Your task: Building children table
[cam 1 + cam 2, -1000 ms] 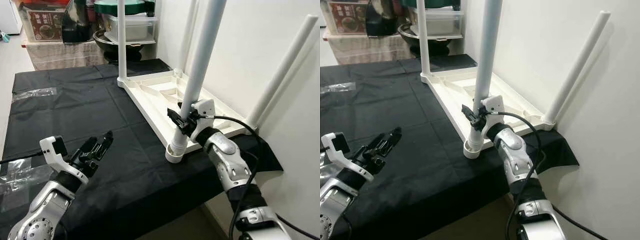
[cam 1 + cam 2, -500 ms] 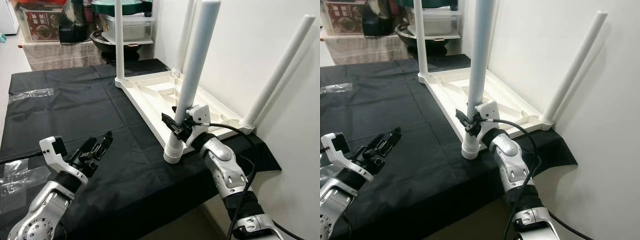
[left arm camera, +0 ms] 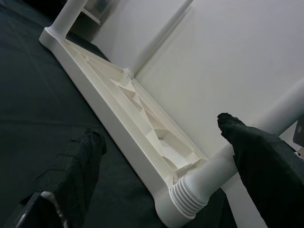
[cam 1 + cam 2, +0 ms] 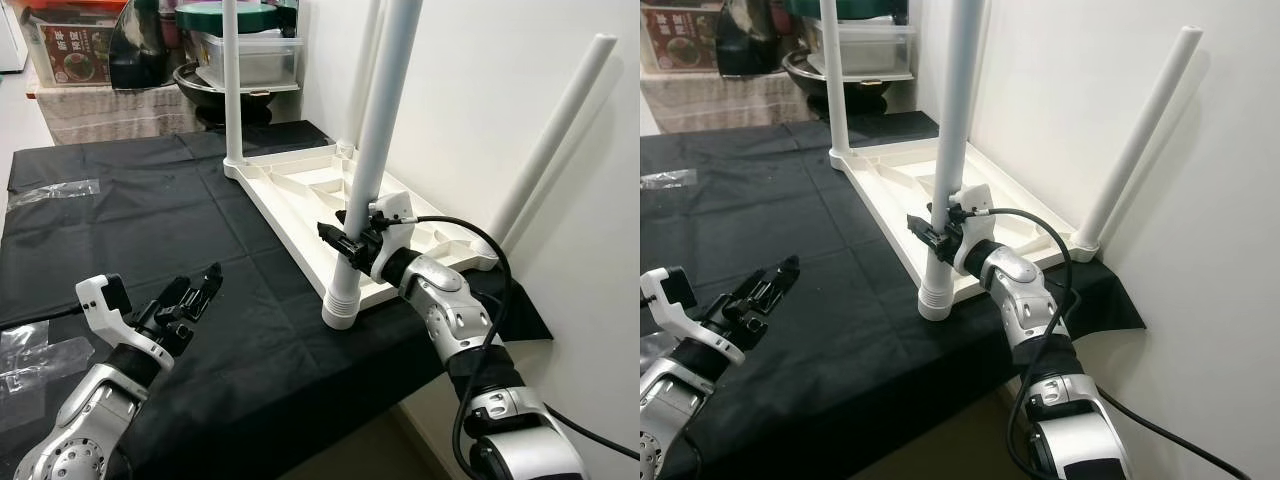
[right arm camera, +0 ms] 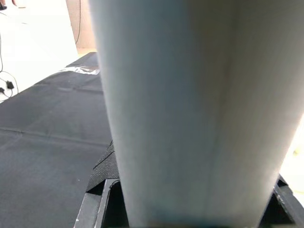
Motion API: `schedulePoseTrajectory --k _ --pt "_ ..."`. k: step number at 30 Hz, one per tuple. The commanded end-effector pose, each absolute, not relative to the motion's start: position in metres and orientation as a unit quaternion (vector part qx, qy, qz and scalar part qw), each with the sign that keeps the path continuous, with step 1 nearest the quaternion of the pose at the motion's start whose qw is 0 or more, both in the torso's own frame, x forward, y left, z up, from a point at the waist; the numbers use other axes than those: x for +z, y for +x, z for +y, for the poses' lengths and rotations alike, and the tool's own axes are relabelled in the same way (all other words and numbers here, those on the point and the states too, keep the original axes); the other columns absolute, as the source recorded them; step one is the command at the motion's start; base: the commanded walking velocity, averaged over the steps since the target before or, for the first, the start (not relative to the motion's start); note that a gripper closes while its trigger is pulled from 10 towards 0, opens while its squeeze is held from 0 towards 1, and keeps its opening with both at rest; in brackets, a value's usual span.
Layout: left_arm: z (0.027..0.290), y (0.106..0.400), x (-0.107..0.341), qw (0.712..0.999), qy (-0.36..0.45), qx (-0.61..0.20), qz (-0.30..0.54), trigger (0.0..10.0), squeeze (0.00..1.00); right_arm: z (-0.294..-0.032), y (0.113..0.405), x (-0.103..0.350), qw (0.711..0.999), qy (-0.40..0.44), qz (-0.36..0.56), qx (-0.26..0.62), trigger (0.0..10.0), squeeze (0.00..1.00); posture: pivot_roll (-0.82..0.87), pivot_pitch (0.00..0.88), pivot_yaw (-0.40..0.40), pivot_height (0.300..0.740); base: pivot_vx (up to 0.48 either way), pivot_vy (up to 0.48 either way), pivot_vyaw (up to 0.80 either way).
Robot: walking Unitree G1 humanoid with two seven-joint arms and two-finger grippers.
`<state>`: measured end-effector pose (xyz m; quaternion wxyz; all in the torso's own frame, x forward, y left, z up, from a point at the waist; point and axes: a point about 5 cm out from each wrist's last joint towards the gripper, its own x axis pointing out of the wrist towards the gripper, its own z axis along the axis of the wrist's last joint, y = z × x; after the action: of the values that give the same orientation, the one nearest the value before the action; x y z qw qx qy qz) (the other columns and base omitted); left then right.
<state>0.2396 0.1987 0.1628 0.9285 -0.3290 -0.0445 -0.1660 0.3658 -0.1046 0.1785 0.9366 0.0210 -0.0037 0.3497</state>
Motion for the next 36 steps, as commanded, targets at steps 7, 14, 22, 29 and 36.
schedulePoseTrajectory --k 7,14,22,29,36 --pt "0.198 0.237 0.161 0.927 -0.336 -0.163 -0.038 10.0 0.00 -0.100 0.351 0.137 0.932 0.050 0.068 0.352 0.0 0.00 0.09 0.000 -0.104 0.740 0.000 0.000 0.00" --pt "0.198 0.239 0.161 0.926 -0.338 -0.165 -0.037 10.0 0.00 -0.105 0.350 0.133 0.944 0.057 0.069 0.318 0.0 0.00 0.09 0.000 -0.101 0.740 0.000 0.000 0.00" --pt "0.198 0.238 0.161 0.926 -0.339 -0.162 -0.037 10.0 0.00 -0.108 0.350 0.132 0.985 0.050 0.091 0.139 0.0 0.00 0.09 0.000 -0.104 0.740 0.000 0.000 0.00" --pt "0.197 0.239 0.161 0.926 -0.339 -0.162 -0.038 10.0 0.00 -0.105 0.349 0.136 0.994 0.056 0.092 0.033 0.0 0.00 0.09 0.000 -0.106 0.740 0.000 0.000 0.00" --pt "0.196 0.238 0.160 0.926 -0.339 -0.159 -0.041 10.0 0.00 -0.103 0.350 0.146 0.996 0.053 0.077 0.001 0.0 0.00 0.09 0.000 -0.108 0.740 0.000 0.000 0.00"
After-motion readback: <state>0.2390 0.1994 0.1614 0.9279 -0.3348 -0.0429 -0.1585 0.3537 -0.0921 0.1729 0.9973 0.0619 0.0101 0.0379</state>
